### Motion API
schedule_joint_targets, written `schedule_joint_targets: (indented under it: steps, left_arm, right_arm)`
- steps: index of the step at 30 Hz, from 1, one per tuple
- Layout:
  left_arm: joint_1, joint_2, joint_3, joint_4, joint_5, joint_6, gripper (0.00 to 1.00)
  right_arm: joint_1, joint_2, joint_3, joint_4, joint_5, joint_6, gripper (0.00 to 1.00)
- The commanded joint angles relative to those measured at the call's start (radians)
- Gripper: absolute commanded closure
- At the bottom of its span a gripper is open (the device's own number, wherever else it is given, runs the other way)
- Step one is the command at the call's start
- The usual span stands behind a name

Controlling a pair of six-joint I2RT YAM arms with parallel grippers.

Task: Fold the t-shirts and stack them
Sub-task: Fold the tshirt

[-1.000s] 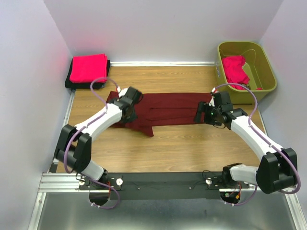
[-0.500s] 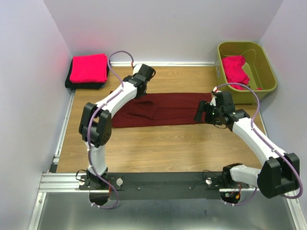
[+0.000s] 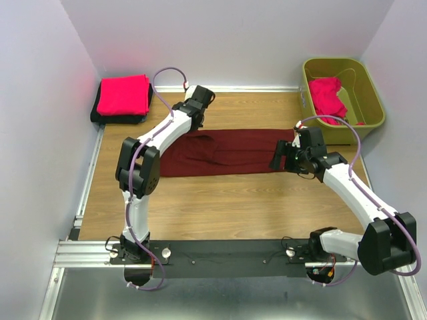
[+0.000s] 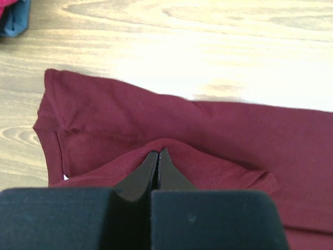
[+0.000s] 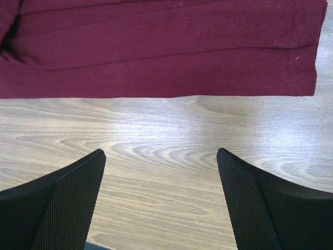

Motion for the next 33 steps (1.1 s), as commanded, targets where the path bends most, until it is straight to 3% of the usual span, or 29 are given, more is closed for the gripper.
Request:
schedule_joint_targets:
  steps: [1,16,18,19,24,30,33]
  left_arm:
    - [0.015,0.014,0.003,0.06,-0.021,0.014,1.0]
    - [0.12,0.02,-0.072,0.177,0.101,-0.056,0.98]
    - [0.132,0.022,-0.077,0.175,0.114,-0.07,0.86]
    - [0.137,0.019,-0.086,0.178,0.118,-0.072,0.72]
    - [0.161,-0.058,-0.129,0.195,0.128,-0.07,0.48]
    - [0.181,-0.251,-0.268,0.18,0.157,-0.099,0.49]
    - [0.192,-0.349,-0.414,0.186,0.186,-0.122,0.59]
  right_arm:
    - [0.003,0.012,0.02,-0.015,0.006,-0.014,0.06]
    - [0.005,0.079,0.054,0.002,0.134,-0.002,0.07]
    - [0.005,0.102,0.066,0.006,0.133,-0.008,0.07]
    - [0.005,0.11,0.074,0.006,0.132,-0.011,0.07]
    - [0.005,0.16,0.113,0.014,0.116,-0.022,0.08]
    - [0.011,0.232,0.16,0.041,0.0,-0.037,0.12]
    - [0.032,0.269,0.181,0.06,-0.037,-0.034,0.17]
